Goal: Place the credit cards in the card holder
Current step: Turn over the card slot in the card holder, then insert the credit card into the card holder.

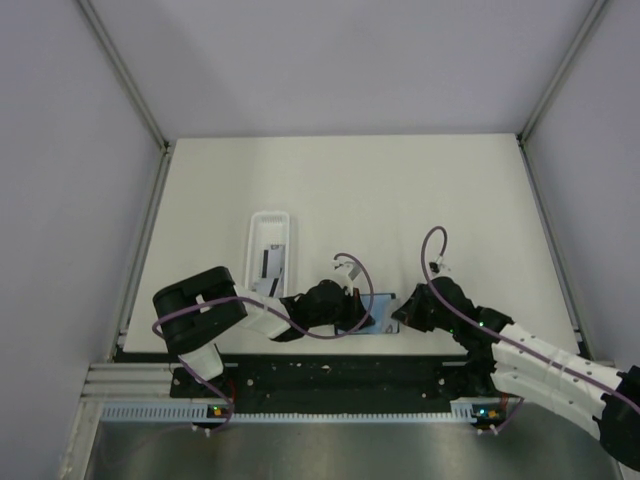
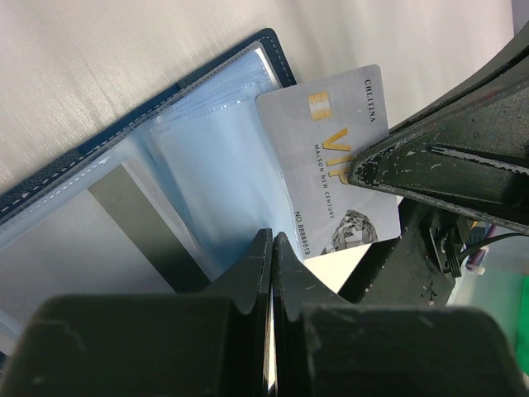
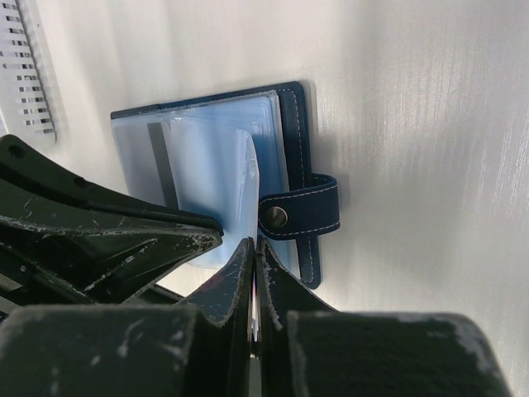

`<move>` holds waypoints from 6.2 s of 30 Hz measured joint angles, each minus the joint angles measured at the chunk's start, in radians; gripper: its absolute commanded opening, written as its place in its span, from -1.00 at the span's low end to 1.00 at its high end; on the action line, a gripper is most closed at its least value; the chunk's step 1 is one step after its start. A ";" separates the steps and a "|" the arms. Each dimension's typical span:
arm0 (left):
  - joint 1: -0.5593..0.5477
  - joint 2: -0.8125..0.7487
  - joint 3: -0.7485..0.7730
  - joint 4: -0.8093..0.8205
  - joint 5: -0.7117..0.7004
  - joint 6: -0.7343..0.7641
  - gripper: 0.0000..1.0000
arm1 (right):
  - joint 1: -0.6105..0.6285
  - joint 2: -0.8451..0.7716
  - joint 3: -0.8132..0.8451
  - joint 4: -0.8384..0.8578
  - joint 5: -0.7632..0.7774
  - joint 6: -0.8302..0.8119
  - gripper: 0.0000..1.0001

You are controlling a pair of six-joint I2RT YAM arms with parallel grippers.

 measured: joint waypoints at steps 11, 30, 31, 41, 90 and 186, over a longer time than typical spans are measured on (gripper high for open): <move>0.000 0.000 -0.001 0.000 0.000 -0.003 -1.00 | 0.000 0.016 0.006 -0.001 -0.005 -0.036 -1.00; 0.000 -0.004 -0.003 -0.001 0.000 -0.002 -1.00 | -0.001 0.117 0.061 0.023 -0.106 -0.180 -1.00; 0.000 -0.009 -0.003 -0.010 0.000 0.000 -1.00 | -0.001 0.116 0.061 0.023 -0.113 -0.188 -1.00; 0.000 -0.079 -0.003 -0.114 0.003 0.034 -1.00 | -0.001 0.123 0.061 0.040 -0.132 -0.214 -1.00; 0.019 -0.686 -0.196 -0.507 -0.233 0.046 -1.00 | 0.008 0.449 0.134 0.343 -0.340 -0.211 -1.00; 0.051 -0.391 -0.163 -0.406 -0.227 0.017 -1.00 | -0.185 0.407 0.027 0.460 -0.491 -0.195 -1.00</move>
